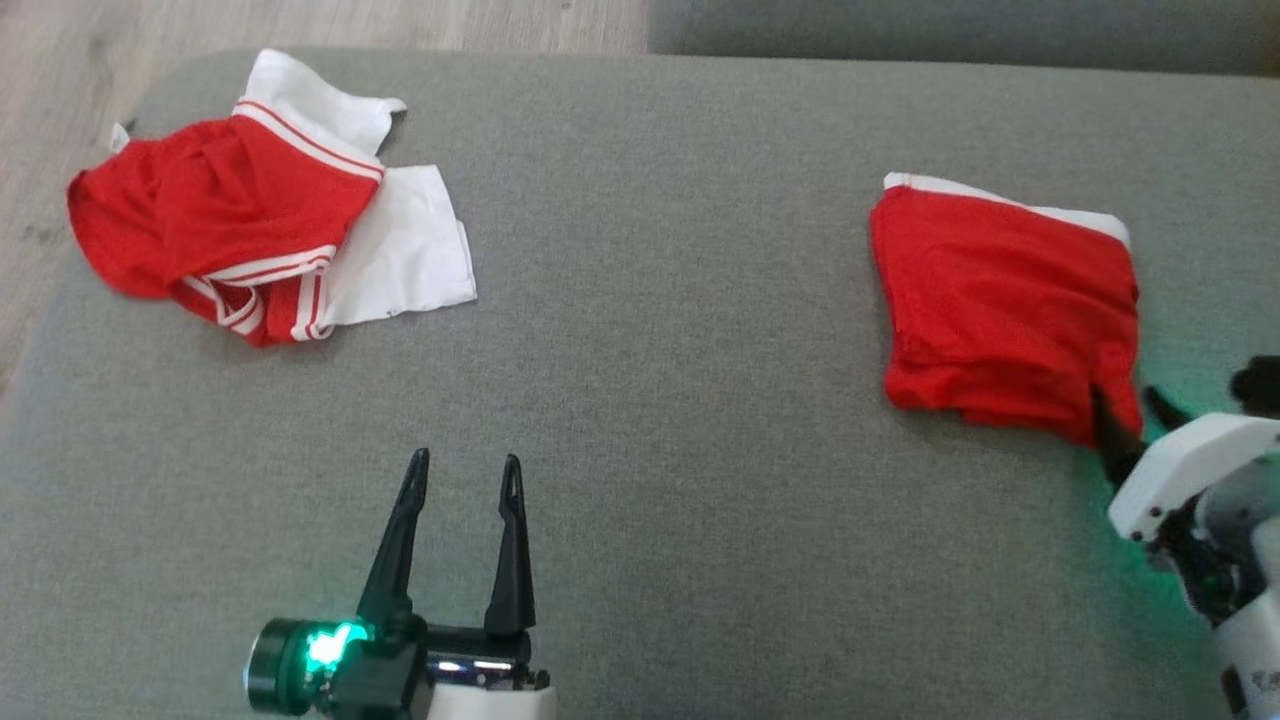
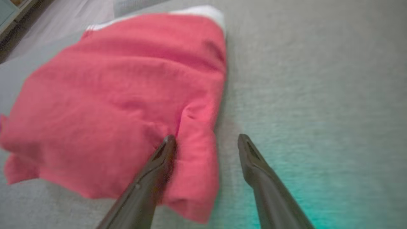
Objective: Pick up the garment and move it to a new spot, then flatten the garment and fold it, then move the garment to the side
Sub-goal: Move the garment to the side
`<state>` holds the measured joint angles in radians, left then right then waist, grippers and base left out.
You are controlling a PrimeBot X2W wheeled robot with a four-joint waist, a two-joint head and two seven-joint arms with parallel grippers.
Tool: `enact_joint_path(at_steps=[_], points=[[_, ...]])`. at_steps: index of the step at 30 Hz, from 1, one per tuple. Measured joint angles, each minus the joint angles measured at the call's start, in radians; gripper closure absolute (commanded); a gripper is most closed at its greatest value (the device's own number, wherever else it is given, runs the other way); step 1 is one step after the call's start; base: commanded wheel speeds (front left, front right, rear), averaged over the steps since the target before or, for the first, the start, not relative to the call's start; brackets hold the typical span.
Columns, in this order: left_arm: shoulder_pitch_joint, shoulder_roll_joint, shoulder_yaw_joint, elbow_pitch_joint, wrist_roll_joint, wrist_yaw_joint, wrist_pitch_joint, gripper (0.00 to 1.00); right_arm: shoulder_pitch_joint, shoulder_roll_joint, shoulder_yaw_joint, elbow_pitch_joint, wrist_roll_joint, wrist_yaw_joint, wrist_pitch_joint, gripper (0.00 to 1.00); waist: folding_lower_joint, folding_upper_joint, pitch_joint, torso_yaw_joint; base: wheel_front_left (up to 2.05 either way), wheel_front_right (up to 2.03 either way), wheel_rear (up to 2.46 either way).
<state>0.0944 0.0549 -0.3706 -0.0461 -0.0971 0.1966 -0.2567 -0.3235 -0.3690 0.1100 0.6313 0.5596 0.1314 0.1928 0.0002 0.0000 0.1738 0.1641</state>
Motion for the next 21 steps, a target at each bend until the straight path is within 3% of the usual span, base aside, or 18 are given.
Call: enact_joint_path(at_steps=[1, 2, 3, 8, 14, 21], points=[[-0.005, 0.0, -0.002, 0.001, 0.0, 0.003, 0.0, 0.0, 0.0, 0.001, 0.021, 0.004, 0.032, 0.0, 0.02, 0.07, 0.0, 0.0, 0.007, 0.001, 0.0, 0.0, 0.0], [-0.009, 0.0, -0.004, 0.002, 0.0, 0.005, 0.0, 0.0, -0.001, 0.0, 0.036, 0.002, 0.058, 0.0, 0.024, 0.57, 0.0, 0.0, 0.012, 0.0, 0.0, 0.0, 0.0], [-0.012, 0.0, -0.007, 0.004, 0.0, 0.007, 0.0, 0.0, -0.006, -0.007, 0.045, -0.001, 0.076, 0.0, 0.023, 1.0, -0.0001, 0.0, 0.016, -0.003, 0.0, 0.0, 0.0], [-0.022, 0.0, -0.017, 0.005, 0.0, 0.007, 0.0, 0.0, -0.032, -0.072, 0.096, -0.022, 0.119, 0.0, 0.008, 1.0, -0.0003, 0.0, 0.035, -0.038, 0.0, 0.0, 0.0], [-0.099, 0.0, -0.028, -0.002, 0.0, 0.005, 0.0, 0.0, -0.085, -0.267, 0.103, -0.038, 0.081, 0.0, 0.001, 1.0, -0.0002, 0.0, 0.104, -0.093, 0.0, 0.0, 0.0], [-0.215, -0.001, -0.055, 0.01, 0.011, -0.012, 0.0, 0.0, -0.168, -0.399, 0.027, -0.03, 0.05, 0.0, 0.002, 1.0, 0.0, 0.0, 0.226, -0.156, 0.0, 0.0, 0.0]])
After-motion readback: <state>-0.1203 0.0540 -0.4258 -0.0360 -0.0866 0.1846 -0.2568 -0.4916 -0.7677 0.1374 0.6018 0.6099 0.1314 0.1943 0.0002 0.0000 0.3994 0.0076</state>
